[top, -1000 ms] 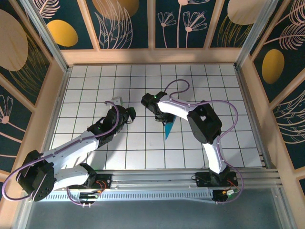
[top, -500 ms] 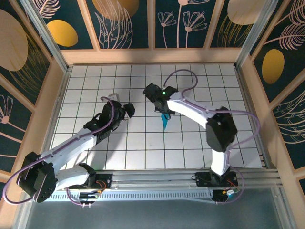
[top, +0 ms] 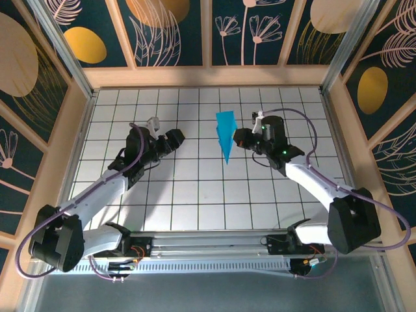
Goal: Fold a paper plane with a square sheet of paper (fold left side to right side)
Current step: Place the paper plane at the center of the table.
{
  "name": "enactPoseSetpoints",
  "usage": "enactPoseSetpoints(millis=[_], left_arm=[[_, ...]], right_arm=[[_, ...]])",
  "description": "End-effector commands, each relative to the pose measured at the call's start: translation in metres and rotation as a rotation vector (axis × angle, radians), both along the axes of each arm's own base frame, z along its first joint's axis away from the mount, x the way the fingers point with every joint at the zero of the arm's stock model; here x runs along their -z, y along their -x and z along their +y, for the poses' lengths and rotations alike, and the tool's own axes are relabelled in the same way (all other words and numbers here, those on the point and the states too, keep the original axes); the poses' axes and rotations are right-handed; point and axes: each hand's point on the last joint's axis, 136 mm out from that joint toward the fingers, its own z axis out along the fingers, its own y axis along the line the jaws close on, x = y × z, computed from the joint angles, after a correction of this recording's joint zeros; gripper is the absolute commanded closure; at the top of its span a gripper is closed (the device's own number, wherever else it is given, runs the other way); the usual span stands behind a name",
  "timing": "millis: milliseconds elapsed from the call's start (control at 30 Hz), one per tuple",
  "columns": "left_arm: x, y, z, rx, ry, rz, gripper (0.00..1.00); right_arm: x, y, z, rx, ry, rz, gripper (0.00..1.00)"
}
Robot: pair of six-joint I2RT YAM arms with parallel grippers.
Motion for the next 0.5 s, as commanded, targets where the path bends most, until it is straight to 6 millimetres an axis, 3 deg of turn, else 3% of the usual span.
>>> enactPoseSetpoints(millis=[0, 267, 467], left_arm=[[-0.016, 0.004, -0.029, 0.167, 0.109, -0.03, 0.42], [-0.014, -0.005, -0.055, 0.295, 0.136, -0.012, 0.48], [-0.011, -0.006, -0.062, 0.325, 0.132, -0.006, 0.48]], right_arm=[[-0.043, 0.021, 0.024, -0.255, -0.226, -0.133, 1.0], [-0.012, 0.029, 0.036, -0.355, -0.299, -0.061, 1.0], [-0.005, 0.027, 0.037, -0.355, -0.3, -0.047, 1.0]])
